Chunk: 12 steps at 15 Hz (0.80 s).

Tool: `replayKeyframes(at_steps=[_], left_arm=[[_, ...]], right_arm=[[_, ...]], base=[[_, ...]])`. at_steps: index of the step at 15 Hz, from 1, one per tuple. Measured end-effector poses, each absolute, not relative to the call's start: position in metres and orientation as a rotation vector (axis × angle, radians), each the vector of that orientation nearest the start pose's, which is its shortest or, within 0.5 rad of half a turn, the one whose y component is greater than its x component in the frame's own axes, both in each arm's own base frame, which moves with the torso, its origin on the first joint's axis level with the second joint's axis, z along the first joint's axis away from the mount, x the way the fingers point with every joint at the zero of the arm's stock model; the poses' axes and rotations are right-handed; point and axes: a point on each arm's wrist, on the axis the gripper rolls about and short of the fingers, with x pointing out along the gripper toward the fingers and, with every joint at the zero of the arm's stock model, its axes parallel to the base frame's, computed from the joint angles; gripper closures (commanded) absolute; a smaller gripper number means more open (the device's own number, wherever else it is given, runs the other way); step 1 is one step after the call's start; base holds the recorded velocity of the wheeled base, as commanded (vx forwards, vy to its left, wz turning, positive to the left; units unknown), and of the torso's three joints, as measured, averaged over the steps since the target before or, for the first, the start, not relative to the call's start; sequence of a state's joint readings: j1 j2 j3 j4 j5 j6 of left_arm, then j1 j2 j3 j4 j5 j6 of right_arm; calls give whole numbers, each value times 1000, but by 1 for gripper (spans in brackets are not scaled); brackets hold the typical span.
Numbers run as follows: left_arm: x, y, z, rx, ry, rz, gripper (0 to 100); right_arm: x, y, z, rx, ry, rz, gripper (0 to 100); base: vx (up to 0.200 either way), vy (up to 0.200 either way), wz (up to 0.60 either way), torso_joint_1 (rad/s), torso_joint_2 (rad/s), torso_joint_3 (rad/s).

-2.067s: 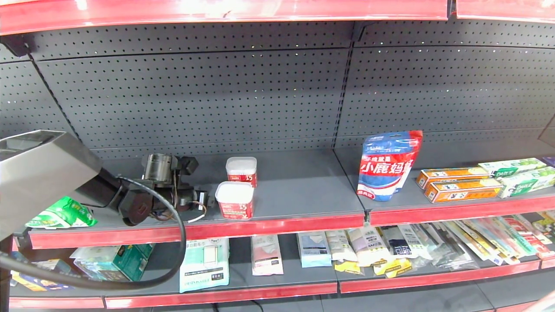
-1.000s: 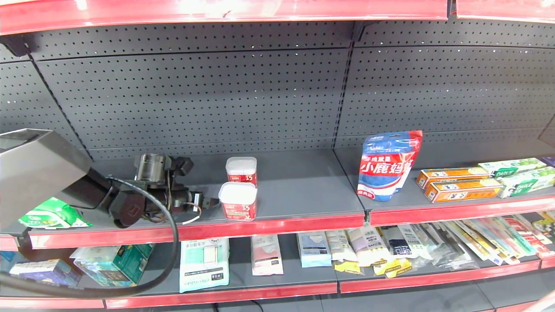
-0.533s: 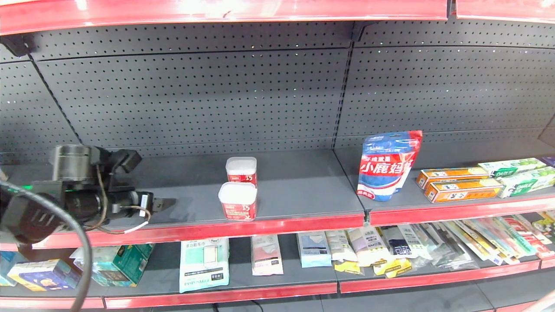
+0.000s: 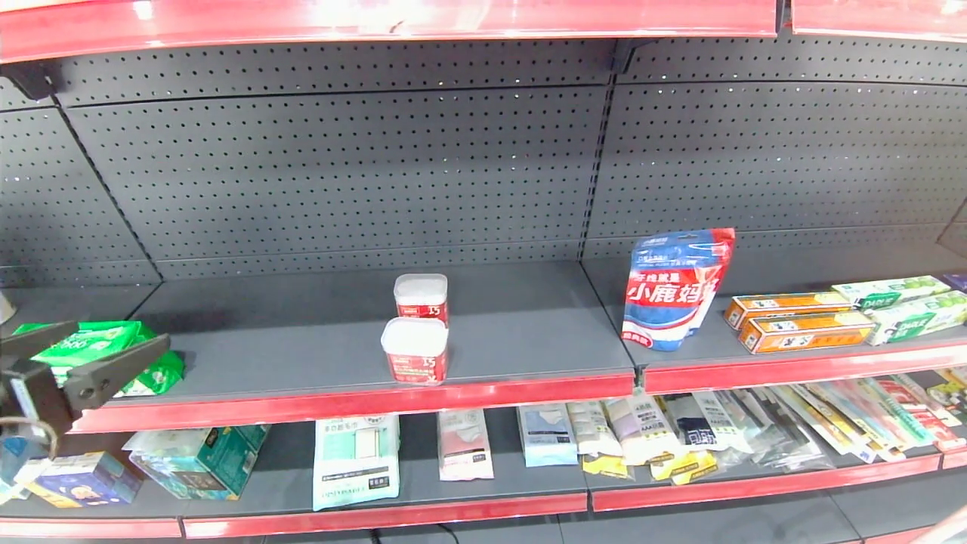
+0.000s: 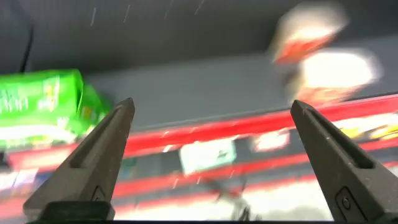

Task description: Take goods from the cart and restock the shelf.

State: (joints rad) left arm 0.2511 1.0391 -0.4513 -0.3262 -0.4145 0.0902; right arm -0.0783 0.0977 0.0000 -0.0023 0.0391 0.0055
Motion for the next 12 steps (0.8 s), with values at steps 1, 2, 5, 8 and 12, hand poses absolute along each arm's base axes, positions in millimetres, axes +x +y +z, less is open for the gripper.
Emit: replayKeyframes(at_steps=[1, 2, 5, 8, 12], left_arm=[[114, 20, 198, 9, 209, -196, 0], [98, 16, 195, 12, 190, -208, 0], [53, 4, 168, 23, 150, -220, 0], [18, -6, 137, 19, 134, -218, 0], [-12, -14, 101, -7, 144, -216, 0]], right_arm=[[-15, 2, 78, 11, 95, -38, 0], [-15, 2, 78, 11, 95, -39, 0], [-15, 2, 78, 11, 95, -39, 0], [-15, 2, 78, 10, 95, -38, 0], [-15, 2, 78, 10, 95, -38, 0]], base=[[0, 0, 0, 0, 0, 0], [0, 0, 0, 0, 0, 0], [0, 0, 0, 0, 0, 0], [0, 0, 0, 0, 0, 0], [0, 0, 0, 0, 0, 0]])
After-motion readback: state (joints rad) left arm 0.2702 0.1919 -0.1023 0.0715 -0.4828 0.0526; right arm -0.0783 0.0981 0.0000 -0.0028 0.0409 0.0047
